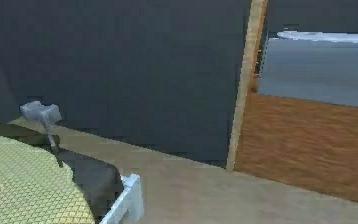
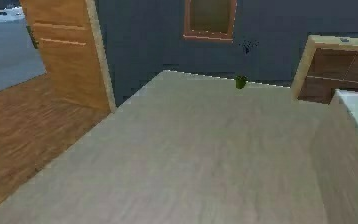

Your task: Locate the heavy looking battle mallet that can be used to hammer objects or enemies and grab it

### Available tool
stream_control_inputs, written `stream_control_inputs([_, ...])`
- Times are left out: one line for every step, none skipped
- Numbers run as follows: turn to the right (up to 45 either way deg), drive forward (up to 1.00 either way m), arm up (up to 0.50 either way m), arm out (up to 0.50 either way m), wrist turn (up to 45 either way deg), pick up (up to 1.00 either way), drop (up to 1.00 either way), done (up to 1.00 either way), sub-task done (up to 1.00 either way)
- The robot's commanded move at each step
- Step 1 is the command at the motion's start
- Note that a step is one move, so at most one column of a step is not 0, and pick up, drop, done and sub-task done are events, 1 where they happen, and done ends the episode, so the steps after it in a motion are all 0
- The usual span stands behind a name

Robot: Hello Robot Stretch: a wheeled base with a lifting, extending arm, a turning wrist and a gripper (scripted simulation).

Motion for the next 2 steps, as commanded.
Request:
stream_control_inputs([0.0,1.00,0.00,0.00,0.0,0.00,0.00,0.00,0.00])
stream_control_inputs([6.0,0.00,0.00,0.00,0.0,0.00,0.00,0.00,0.00])
